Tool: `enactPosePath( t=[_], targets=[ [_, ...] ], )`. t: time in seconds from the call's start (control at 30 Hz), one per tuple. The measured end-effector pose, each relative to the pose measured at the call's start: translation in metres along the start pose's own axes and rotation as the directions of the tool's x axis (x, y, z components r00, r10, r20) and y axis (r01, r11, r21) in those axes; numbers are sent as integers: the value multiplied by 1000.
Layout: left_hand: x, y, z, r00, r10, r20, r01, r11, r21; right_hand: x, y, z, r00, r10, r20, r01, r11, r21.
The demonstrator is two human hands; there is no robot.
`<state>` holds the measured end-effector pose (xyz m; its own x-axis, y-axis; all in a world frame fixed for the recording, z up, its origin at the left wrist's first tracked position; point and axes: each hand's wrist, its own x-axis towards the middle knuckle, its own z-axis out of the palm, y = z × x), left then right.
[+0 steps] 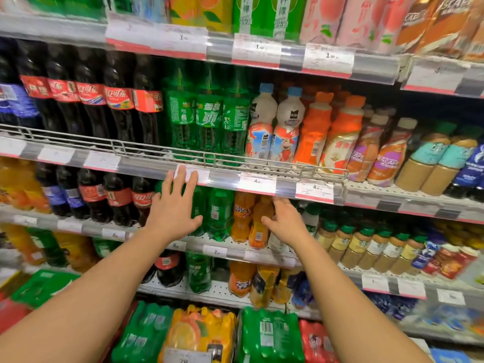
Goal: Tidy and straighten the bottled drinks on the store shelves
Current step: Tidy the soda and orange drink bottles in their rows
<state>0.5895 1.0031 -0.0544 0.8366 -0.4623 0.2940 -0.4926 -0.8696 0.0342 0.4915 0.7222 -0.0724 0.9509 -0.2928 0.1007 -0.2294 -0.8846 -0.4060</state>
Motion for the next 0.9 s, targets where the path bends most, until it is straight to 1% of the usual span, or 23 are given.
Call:
enactPosePath(
  t=[0.17,0.33,0.4,0.5,0.57,0.63,0.7,0.8,0.9],
  targets=[
    [1,-3,6,999,27,-18,-28,1000,-10,18,-12,-4,999,44,28,-40,988,-148],
    [1,-9,6,998,55,-33,-55,998,-1,32,-32,-6,988,111,103,-89,977,-195],
    [1,-9,4,997,62,-35,-62,998,-9,39,-43,-5,983,129,131,-106,980,-168],
    [0,-11,2,997,71,-27,-72,997,-27,46,-60,1,965,186,186,-172,981,-87],
    [0,-14,0,996,83,-18,-84,996,-28,50,-65,3,949,229,216,-208,971,-115],
    [1,-17,-2,995,100,-12,-100,994,-30,52,-64,5,935,281,215,-248,954,-168],
    [1,-20,-2,994,112,-3,-112,993,-32,54,-61,6,926,308,219,-271,945,-185],
    [1,-21,0,993,117,-9,-117,993,-32,55,-55,7,918,311,247,-254,938,-236],
    [1,-21,2,992,124,-17,-124,992,-32,55,-45,9,924,329,196,-272,925,-267]
  ],
)
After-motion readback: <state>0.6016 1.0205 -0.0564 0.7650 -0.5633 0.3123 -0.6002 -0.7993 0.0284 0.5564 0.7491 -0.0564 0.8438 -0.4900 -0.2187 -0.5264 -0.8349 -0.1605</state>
